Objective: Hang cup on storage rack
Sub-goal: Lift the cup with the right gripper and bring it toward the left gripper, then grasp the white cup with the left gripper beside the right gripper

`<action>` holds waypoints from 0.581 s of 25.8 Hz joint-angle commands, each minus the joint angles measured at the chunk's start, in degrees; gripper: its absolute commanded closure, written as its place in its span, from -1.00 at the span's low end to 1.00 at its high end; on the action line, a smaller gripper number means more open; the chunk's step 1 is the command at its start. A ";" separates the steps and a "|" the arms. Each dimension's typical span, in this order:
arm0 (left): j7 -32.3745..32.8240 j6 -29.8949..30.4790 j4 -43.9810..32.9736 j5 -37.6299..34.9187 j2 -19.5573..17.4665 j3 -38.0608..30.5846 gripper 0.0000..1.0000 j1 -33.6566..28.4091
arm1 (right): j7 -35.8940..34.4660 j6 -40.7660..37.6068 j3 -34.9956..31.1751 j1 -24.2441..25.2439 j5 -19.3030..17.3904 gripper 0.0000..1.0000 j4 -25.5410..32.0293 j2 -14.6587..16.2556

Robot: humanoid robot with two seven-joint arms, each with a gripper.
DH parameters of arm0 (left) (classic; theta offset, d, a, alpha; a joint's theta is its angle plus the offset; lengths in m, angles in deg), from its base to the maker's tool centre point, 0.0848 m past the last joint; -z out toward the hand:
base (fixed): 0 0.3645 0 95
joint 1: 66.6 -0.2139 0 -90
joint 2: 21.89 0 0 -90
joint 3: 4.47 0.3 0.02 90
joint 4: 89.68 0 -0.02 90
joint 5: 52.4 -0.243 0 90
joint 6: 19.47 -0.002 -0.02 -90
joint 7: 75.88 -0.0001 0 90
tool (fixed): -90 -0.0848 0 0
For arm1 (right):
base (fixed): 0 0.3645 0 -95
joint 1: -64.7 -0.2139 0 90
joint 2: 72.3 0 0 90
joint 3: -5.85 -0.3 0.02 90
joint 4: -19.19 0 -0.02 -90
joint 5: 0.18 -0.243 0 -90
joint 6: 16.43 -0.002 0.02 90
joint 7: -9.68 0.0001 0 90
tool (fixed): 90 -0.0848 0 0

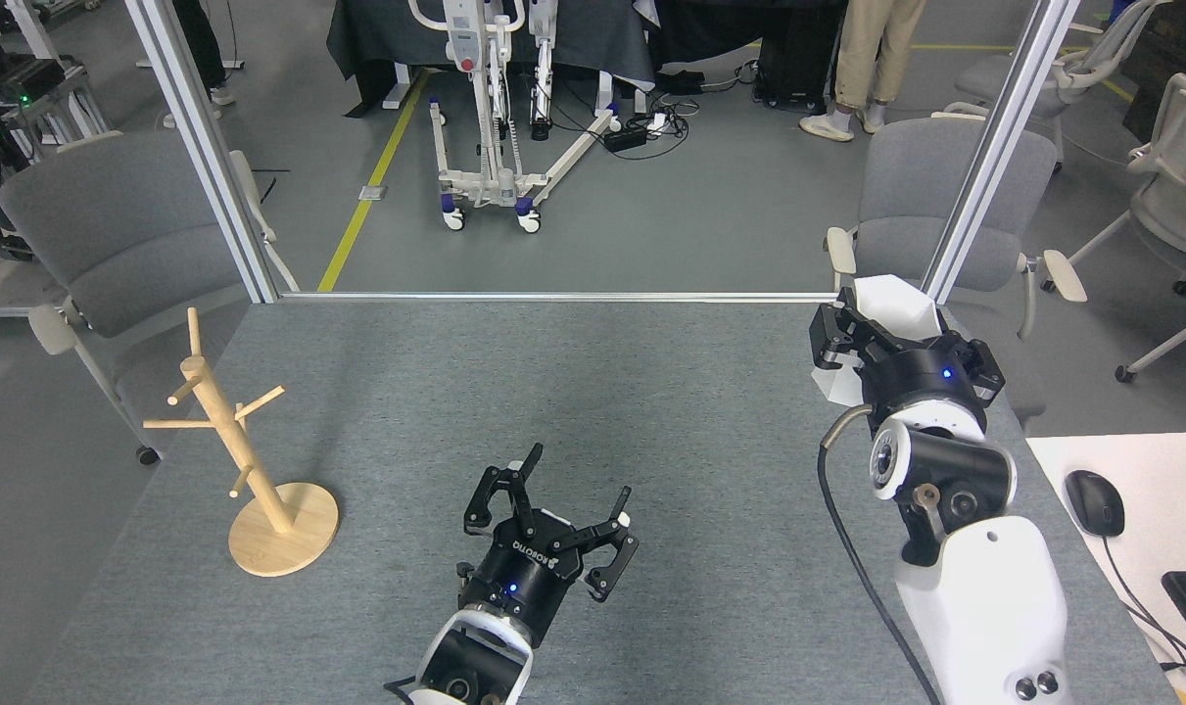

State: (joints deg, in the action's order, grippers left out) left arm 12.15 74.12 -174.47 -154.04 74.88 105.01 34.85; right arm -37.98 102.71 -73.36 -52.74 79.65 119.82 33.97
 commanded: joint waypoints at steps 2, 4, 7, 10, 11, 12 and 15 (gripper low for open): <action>0.83 0.28 3.49 -0.32 0.00 3.72 -0.99 6.56 | 0.99 3.46 2.39 0.02 1.03 1.00 0.44 -0.10; 1.44 0.28 5.86 -0.23 0.35 4.69 -0.99 9.81 | 0.99 4.78 3.89 0.11 1.82 1.00 0.35 -0.45; 1.71 0.54 8.42 -0.14 1.32 6.36 -0.99 13.33 | 0.99 5.22 5.64 0.63 2.35 1.00 0.27 -1.42; 1.71 3.00 10.26 0.30 1.41 8.99 -0.99 14.91 | 0.99 5.31 6.61 1.16 2.35 1.00 0.18 -1.50; 1.71 4.06 10.61 0.48 1.41 9.52 -0.99 15.18 | 0.99 5.31 6.70 1.34 2.35 1.00 0.00 -1.50; 1.71 5.46 10.79 0.56 1.41 9.61 -0.99 15.18 | 0.99 5.31 6.79 1.42 2.35 1.00 -0.09 -1.59; 1.62 10.21 11.67 0.74 1.41 9.61 -0.99 15.18 | 0.90 5.22 7.14 1.51 2.35 1.00 -0.44 -1.86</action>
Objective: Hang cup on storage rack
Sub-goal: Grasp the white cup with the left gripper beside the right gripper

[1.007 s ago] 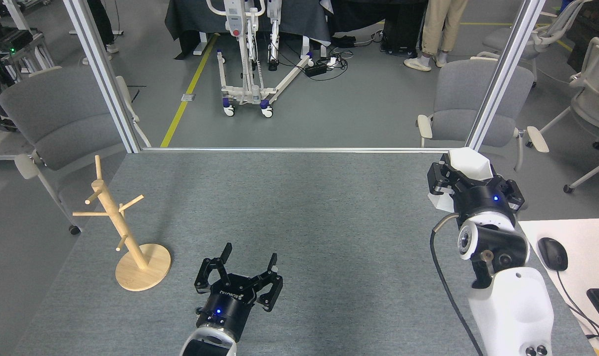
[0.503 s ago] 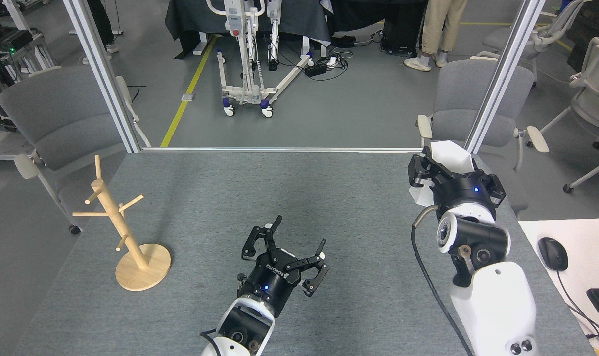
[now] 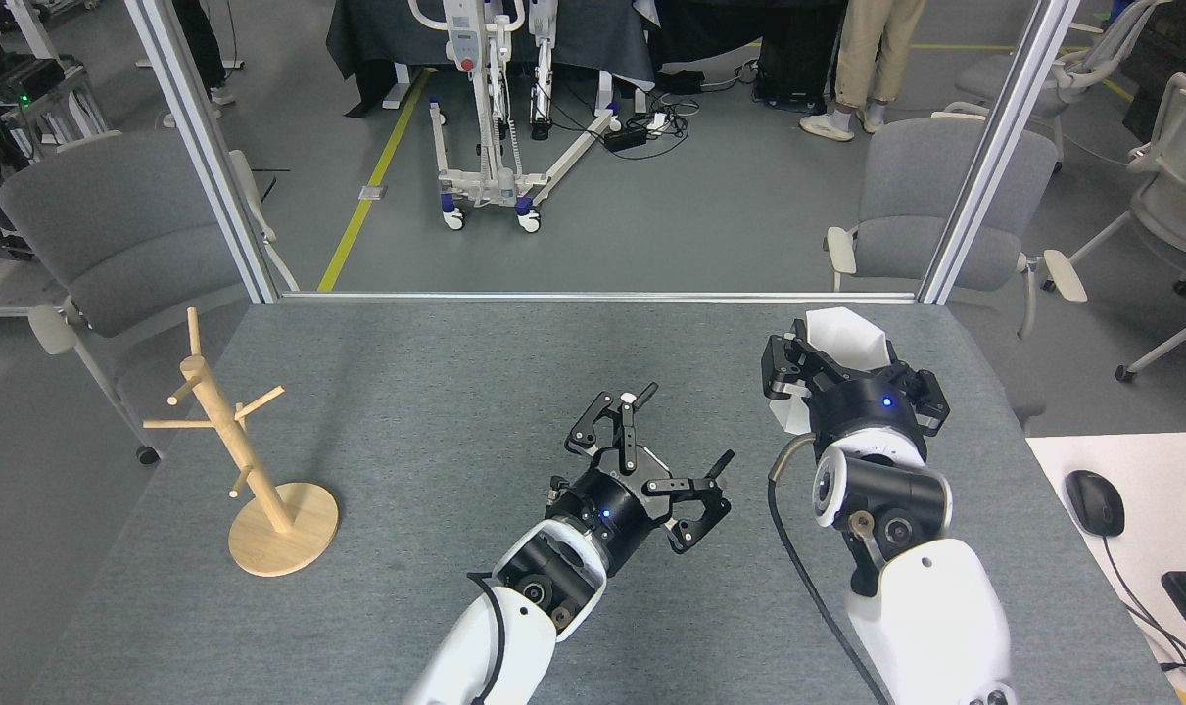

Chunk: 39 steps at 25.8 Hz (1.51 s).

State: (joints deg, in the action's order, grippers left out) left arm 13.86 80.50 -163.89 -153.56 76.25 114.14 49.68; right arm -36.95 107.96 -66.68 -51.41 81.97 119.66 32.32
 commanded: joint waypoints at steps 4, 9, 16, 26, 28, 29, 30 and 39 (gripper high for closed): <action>0.00 7.78 2.67 0.44 0.04 0.57 -0.99 0.35 | -0.12 -0.12 1.07 0.18 0.03 1.00 -0.37 -0.29; 0.44 9.98 4.69 1.93 0.04 0.66 -0.99 1.40 | -0.12 -0.03 3.53 0.18 0.03 1.00 -0.37 -0.73; 3.52 9.98 5.66 4.48 0.13 0.66 -0.99 3.43 | -0.04 -0.03 5.20 0.27 0.12 1.00 -0.37 -2.05; 10.19 10.51 5.22 7.82 0.21 0.66 -0.99 5.89 | -0.04 -0.12 5.29 0.97 1.08 1.00 -1.24 -3.45; 11.95 10.86 5.31 8.26 0.21 0.66 -0.99 6.15 | -0.04 -0.12 5.38 1.15 1.17 1.00 -1.33 -3.81; 12.57 10.86 5.31 8.44 0.21 0.66 -0.99 6.24 | -0.04 -0.21 5.38 1.15 1.17 1.00 -1.33 -3.89; 13.09 10.86 5.39 8.88 0.21 0.66 -0.99 6.24 | -0.04 -0.21 5.38 1.15 1.17 1.00 -1.33 -3.98; 17.93 10.86 7.41 16.08 0.30 0.74 -0.99 9.40 | -0.04 -0.39 6.96 2.03 2.58 1.00 -1.51 -5.74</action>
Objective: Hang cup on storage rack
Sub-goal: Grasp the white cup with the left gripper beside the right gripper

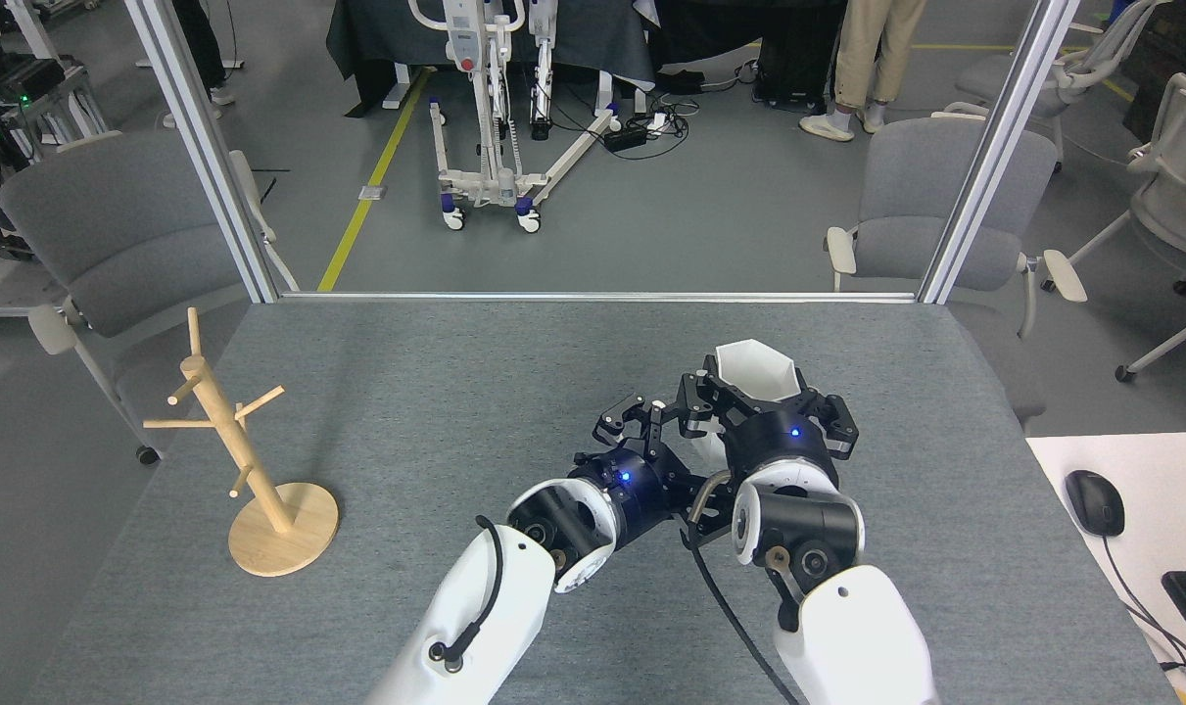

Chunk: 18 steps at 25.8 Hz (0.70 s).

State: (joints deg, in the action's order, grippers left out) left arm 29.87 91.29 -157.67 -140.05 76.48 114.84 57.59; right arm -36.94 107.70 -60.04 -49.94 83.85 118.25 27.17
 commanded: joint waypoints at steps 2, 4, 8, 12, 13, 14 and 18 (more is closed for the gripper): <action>2.62 0.07 2.07 3.28 0.16 0.22 -0.99 2.02 | -0.05 -0.12 0.33 1.00 0.78 1.00 -0.02 -1.38; 2.62 0.07 2.16 3.46 0.16 0.74 -0.99 2.02 | -0.05 -0.12 0.42 1.27 0.87 1.00 -0.02 -1.56; 2.71 -0.37 2.60 4.51 0.16 0.83 -0.98 2.11 | -0.05 -0.21 0.51 1.36 1.49 1.00 -0.10 -1.56; 2.89 -1.69 2.60 6.09 0.16 0.83 -0.78 2.11 | -0.05 -0.12 1.21 1.44 1.58 1.00 -0.10 -1.56; 2.98 -1.69 2.60 6.18 0.16 0.92 -0.66 2.11 | -0.05 -0.12 1.21 1.44 1.58 1.00 -0.10 -1.56; 2.98 -1.69 2.60 6.18 0.16 0.92 -0.54 2.02 | -0.05 -0.12 1.21 1.62 1.58 1.00 -0.10 -1.56; 3.06 -1.08 2.51 6.36 0.16 0.92 0.30 2.02 | -0.14 -0.12 1.30 1.79 1.58 1.00 -0.10 -1.56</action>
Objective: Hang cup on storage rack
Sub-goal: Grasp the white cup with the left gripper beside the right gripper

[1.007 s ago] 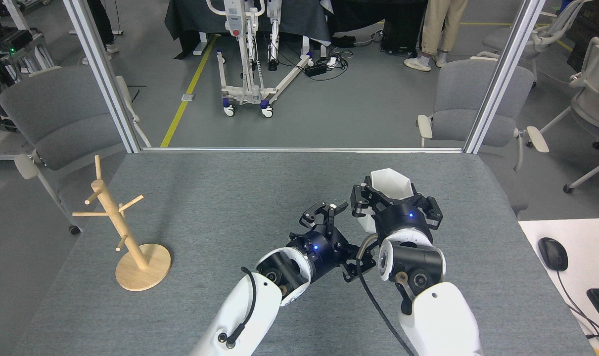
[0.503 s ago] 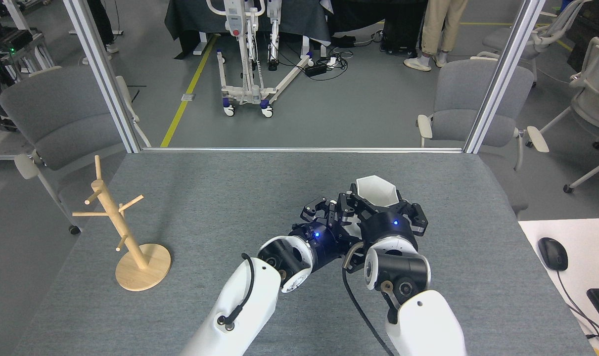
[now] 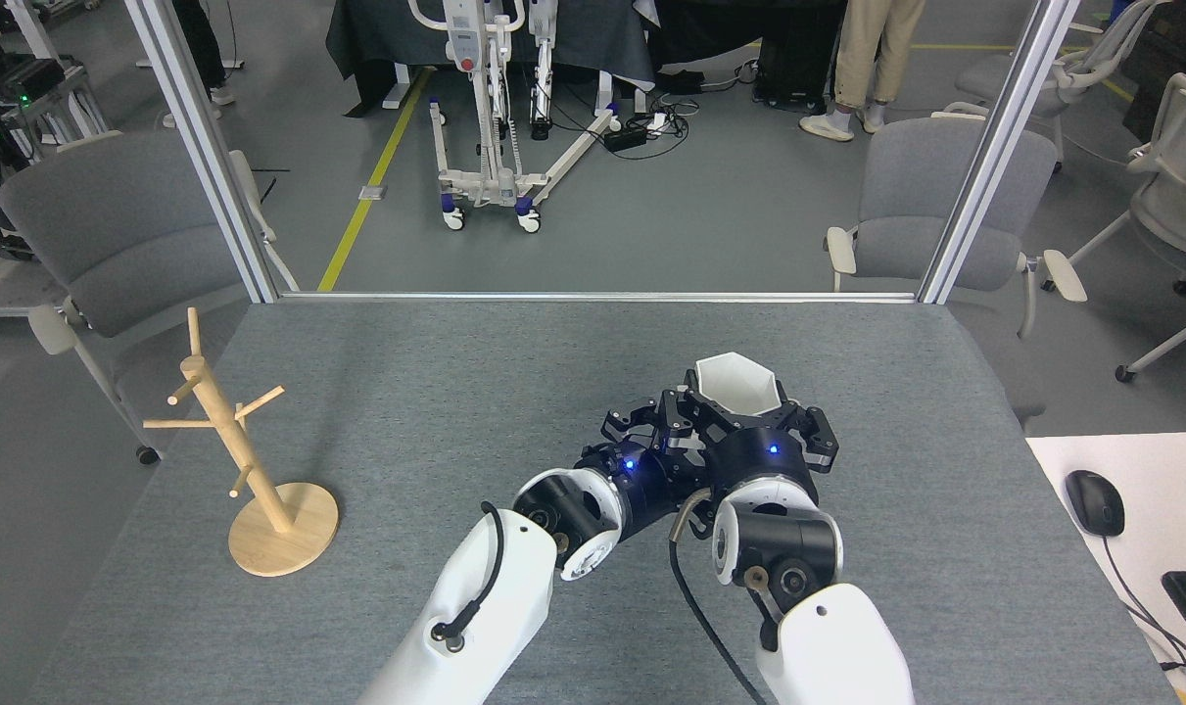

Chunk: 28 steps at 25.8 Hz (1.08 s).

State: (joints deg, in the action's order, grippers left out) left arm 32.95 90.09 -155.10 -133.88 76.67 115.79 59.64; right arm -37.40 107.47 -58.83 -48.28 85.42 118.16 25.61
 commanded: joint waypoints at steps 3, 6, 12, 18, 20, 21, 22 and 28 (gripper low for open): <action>-0.02 0.83 -0.14 0.27 -0.12 -0.02 0.86 -0.03 | 0.32 0.11 0.44 0.57 0.10 1.00 -0.01 0.00; 0.07 1.18 -0.06 0.62 -0.12 -0.11 1.00 -0.03 | 0.32 0.11 0.96 0.75 0.10 1.00 -0.09 0.00; 0.68 1.18 0.03 2.29 -0.12 -0.20 1.00 -0.03 | 0.23 -0.07 0.96 0.75 0.10 1.00 -0.97 0.18; 0.68 1.18 0.12 2.38 -0.03 -0.37 1.00 -0.03 | 0.23 -0.16 0.87 0.75 0.01 1.00 -1.24 0.18; 0.68 1.18 0.12 2.38 -0.12 -0.37 1.00 -0.03 | -0.12 -0.25 0.87 0.75 0.01 0.62 -1.50 0.09; 0.68 1.18 0.12 2.38 -0.12 -0.37 1.00 -0.03 | -0.12 -0.33 0.87 0.66 0.01 0.37 -1.85 0.09; 0.68 1.18 0.29 2.38 -0.12 -0.37 1.00 -0.03 | -0.21 -0.42 0.87 0.66 0.01 0.09 -2.20 0.09; 0.68 1.27 0.82 2.38 -0.12 -0.46 1.00 -0.03 | -0.73 -0.51 0.87 0.57 -0.16 -1.00 -2.64 -0.09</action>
State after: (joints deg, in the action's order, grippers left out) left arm 35.36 91.53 -154.34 -131.46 76.57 115.31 59.73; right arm -36.41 107.07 -58.00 -47.59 85.38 115.59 25.66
